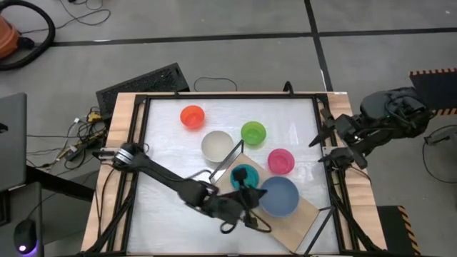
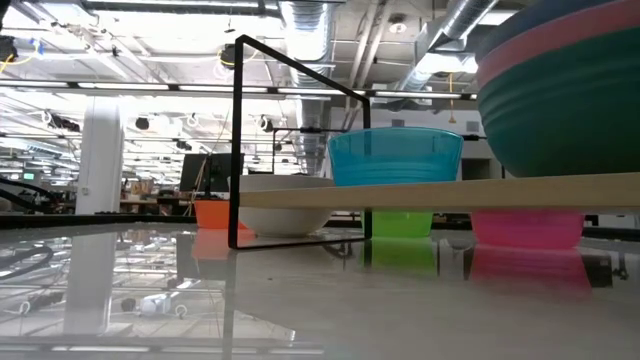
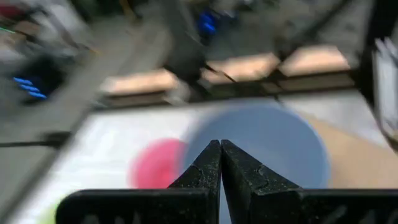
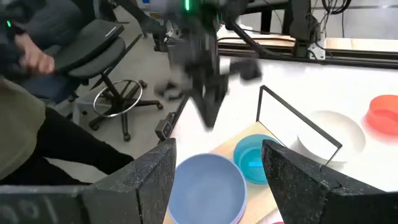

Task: Place and stack bowls onto a shelf
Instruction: Stack the large white bowl on the large light blue bowl on the shelf

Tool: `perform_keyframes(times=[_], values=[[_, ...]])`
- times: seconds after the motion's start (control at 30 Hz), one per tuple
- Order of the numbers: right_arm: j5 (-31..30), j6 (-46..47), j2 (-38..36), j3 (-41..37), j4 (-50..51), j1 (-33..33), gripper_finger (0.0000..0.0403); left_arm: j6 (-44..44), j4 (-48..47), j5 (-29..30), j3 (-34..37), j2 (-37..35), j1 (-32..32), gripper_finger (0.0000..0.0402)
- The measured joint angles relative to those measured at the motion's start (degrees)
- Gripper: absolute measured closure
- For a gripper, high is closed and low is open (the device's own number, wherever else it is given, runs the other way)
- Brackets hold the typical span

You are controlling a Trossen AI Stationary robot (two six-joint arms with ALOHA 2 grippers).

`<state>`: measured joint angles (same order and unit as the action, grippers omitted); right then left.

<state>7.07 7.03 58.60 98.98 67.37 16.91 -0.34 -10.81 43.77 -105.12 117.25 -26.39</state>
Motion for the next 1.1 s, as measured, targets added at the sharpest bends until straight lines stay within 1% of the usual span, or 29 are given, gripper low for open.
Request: perform_keyframes(times=[0.1, 0.17, 0.23, 0.27, 0.37, 0.47, 0.57, 0.63, 0.7, 0.77, 0.83, 0.93, 1.0, 1.1], values=[[0.07, -0.18, 0.47, 0.02, -0.02, 0.0, 0.0139, 4.71, -0.18, 8.85, -0.02, -5.78, -0.88, 0.0401], [-0.03, -1.15, 0.97, 0.02, 0.0, -0.18, 0.0139, 5.71, -0.4, 14.34, -0.07, -9.96, -0.7, 0.0402], [-0.78, -2.15, 1.29, 0.02, 0.0, -0.18, 0.0139, 5.23, -4.13, 17.41, -0.2, -14.26, 0.34, 0.04], [-1.09, -2.49, 1.6, 0.02, 0.0, -0.17, 0.0139, 4.8, -7.26, 17.52, -0.22, -16.4, 1.14, 0.0397], [-2.29, -3.15, 1.87, 0.02, 0.02, -0.5, 0.0139, 0.43, -21.18, 14.87, -0.24, -21.51, 4.32, 0.0382], [-2.74, -3.2, 2.38, 0.07, 0.15, -1.68, 0.0139, -3.97, -37.76, 8.85, -0.17, -25.68, 8.85, 0.0358], [-4.13, -2.37, 2.68, 0.05, 0.71, -3.31, 0.0139, -10.36, -51.64, -0.35, 0.37, -28.94, 15.02, 0.0333], [-6.03, -1.05, 2.97, 0.04, 1.01, -4.29, 0.0139, -14.32, -57.24, -6.97, 3.26, -30.79, 19.55, 0.0318], [-7.57, -0.61, 2.97, 0.04, 1.38, -5.34, 0.0139, -16.21, -57.3, -11.99, 8.7, -33.26, 23.29, 0.0304], [-8.57, -0.57, 3.33, 0.07, 1.28, -6.21, 0.0139, -17.13, -53.81, -15.58, 15.72, -36.12, 26.33, 0.0291], [-9.0, -0.5, 3.52, 0.07, 1.27, -7.2, 0.0139, -18.99, -47.54, -18.75, 23.68, -38.64, 28.81, 0.0279], [-9.03, 0.44, 4.07, 0.07, 1.26, -8.76, 0.0139, -23.1, -37.71, -23.46, 35.19, -40.61, 32.24, 0.0263], [-9.03, 0.77, 4.16, 0.07, 1.4, -9.63, 0.0139, -26.06, -31.8, -26.13, 41.49, -41.08, 34.28, 0.0253], [-9.03, 1.1, 4.69, 0.07, 1.26, -10.6, 0.0139, -29.38, -23.5, -29.37, 48.83, -41.12, 36.57, 0.024]])
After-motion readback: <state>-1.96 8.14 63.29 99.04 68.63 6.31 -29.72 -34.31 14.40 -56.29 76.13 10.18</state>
